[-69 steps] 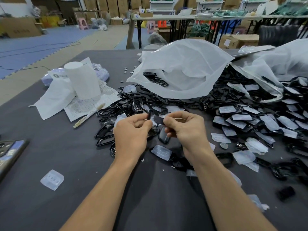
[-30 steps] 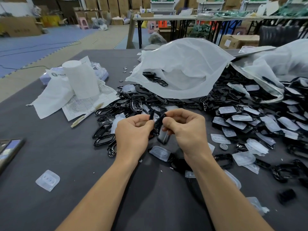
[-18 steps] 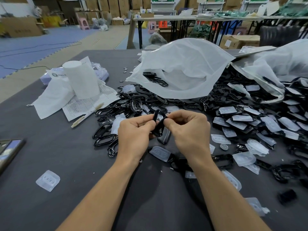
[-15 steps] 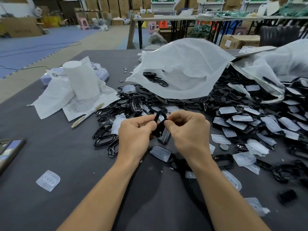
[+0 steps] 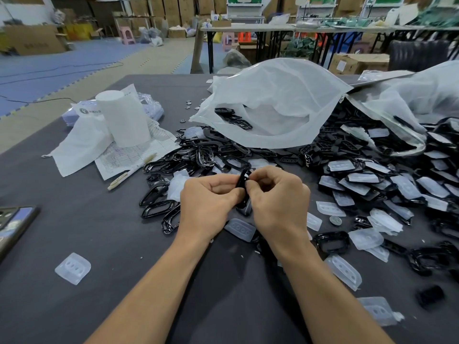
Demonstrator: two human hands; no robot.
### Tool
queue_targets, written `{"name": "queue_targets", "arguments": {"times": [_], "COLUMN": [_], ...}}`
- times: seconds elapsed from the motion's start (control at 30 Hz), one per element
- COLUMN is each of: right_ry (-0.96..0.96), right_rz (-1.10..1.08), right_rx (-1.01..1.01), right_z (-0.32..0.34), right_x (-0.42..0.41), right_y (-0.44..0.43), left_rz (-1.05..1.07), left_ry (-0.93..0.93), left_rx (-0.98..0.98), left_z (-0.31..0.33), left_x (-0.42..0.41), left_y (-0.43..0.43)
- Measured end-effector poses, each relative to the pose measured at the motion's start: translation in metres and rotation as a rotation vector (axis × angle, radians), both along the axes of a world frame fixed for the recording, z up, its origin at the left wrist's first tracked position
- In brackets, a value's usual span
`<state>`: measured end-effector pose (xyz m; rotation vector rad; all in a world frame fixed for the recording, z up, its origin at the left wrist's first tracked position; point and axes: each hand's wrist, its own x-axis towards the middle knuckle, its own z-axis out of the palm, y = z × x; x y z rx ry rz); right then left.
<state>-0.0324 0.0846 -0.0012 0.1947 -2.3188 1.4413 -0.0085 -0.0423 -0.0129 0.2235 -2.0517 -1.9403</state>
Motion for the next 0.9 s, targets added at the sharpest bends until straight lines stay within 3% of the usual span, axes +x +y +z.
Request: {"name": "queue_targets", "arguments": {"times": [0.3,0.4,0.5,0.67,0.9], "right_ry": [-0.048,-0.113,-0.238,-0.306,-0.245], "right_rz": [0.000,-0.027,0.078,0.122,0.103], "right_rx": [-0.082,-0.151,-0.218,-0.345,-0.284], "right_z": [0.0019,0.0028,0.0029,0.0011,0.0005], "right_x": [0.0004,-0.0020,-0.0060,-0.0088,-0.0059], "right_y": [0.0002,0.0012,0.0017,0.0031,0.0036], "left_rz": [0.045,0.028,-0.009,0.041,-0.023], "left_ry": [0.032,0.036,0.035,-0.017,-0.024], "left_rx": [-0.030,0.096,0.159,-0.014,-0.119], "left_z": [0.0010,0.0036,0.0053,0.0004,0.0021], "left_x": [0.0014,0.0030,0.0042,0.0019,0.0033], "left_y": [0.0023,0.0014,0.0010,0.0046,0.0078]}}
